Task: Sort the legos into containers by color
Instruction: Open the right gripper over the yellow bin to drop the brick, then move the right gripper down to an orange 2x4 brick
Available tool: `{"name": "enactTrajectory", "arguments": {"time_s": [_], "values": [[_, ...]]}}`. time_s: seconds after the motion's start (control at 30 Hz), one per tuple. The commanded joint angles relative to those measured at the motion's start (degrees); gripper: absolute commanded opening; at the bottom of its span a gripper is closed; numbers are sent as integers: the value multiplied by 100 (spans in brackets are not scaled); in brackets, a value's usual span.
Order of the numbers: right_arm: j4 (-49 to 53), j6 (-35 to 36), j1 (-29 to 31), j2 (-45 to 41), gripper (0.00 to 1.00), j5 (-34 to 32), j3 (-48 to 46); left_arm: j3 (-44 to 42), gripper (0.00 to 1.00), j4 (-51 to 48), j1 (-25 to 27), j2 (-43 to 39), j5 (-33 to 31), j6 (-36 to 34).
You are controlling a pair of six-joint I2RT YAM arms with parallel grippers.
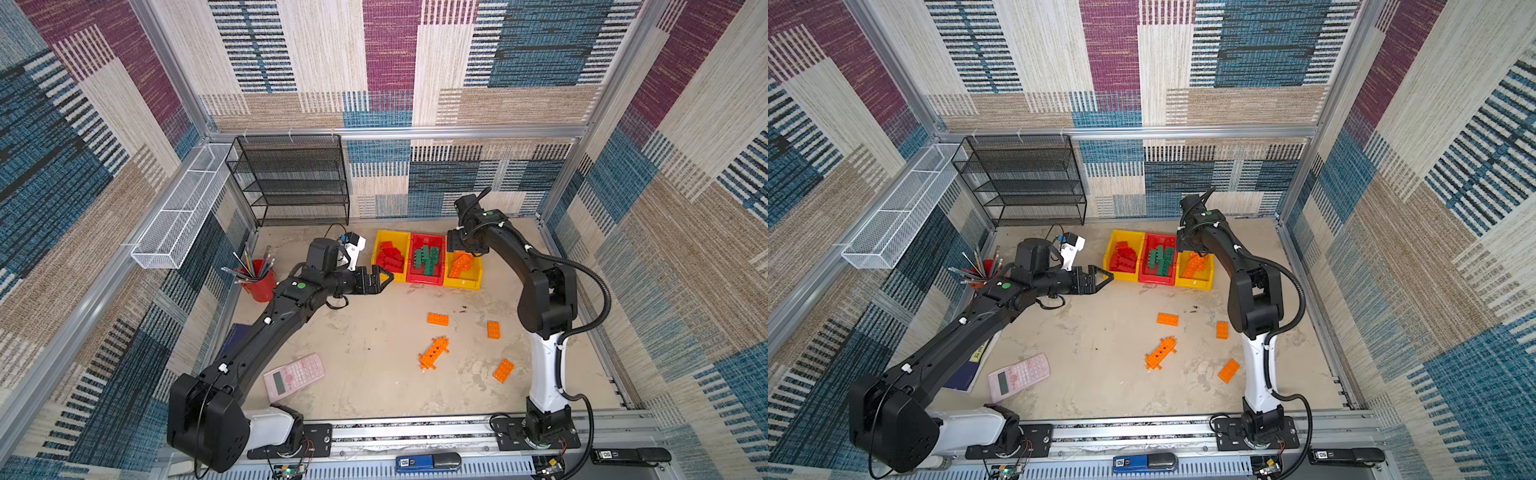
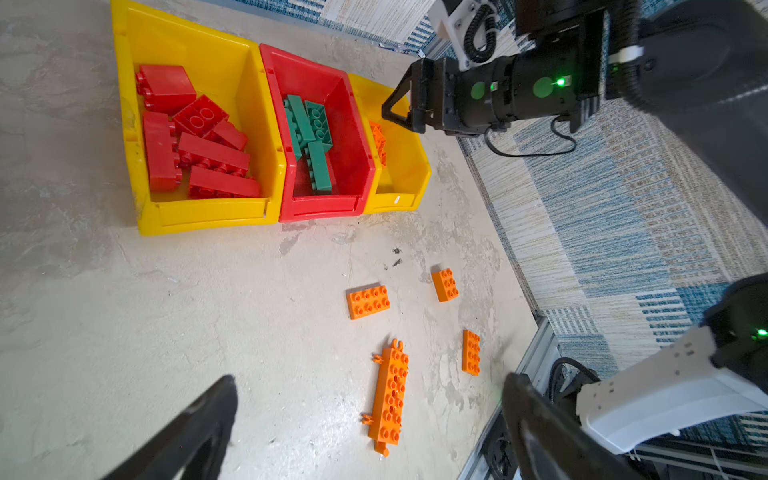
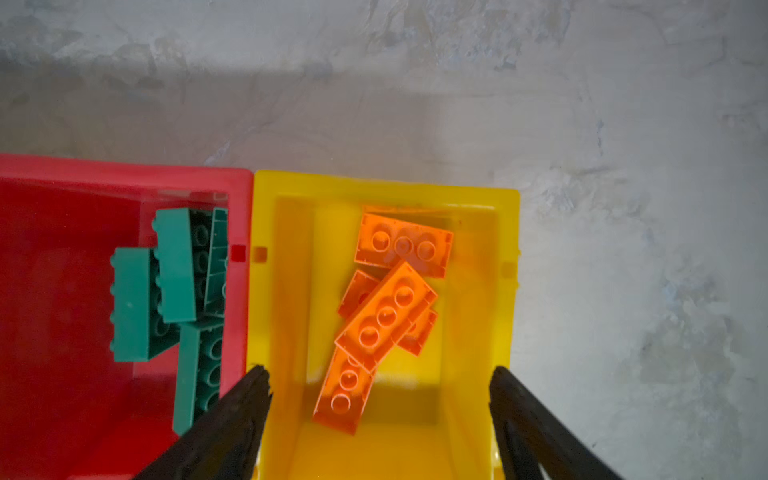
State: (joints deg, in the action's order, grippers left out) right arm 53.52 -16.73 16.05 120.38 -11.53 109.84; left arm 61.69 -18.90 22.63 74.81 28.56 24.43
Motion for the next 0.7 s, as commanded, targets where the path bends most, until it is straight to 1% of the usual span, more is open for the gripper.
{"name": "enactTrajectory", "arguments": {"time_s": [0.0, 0.1, 0.23, 0.33, 0.47, 0.67], "values": [[81, -362, 220, -521, 85, 182, -580, -269, 100, -31, 1, -134, -41, -30], [97, -705, 577, -988, 86, 223, -1297, -642, 100, -95, 3, -367, -144, -34], [-86, -1198, 1089, -1465, 88, 540, -2251, -1149, 100, -92, 3, -794, -250, 31], [-312, -1570, 1374, -1647, 88, 780, -2876, -1403, 100, -95, 3, -1017, -323, 84], [-458, -1822, 1599, -1715, 88, 799, -3261, -1433, 100, -143, 2, -1091, -293, 123], [-635, -1979, 1650, -1701, 89, 864, -3483, -1407, 100, -220, -1, -1178, -291, 89]]}}
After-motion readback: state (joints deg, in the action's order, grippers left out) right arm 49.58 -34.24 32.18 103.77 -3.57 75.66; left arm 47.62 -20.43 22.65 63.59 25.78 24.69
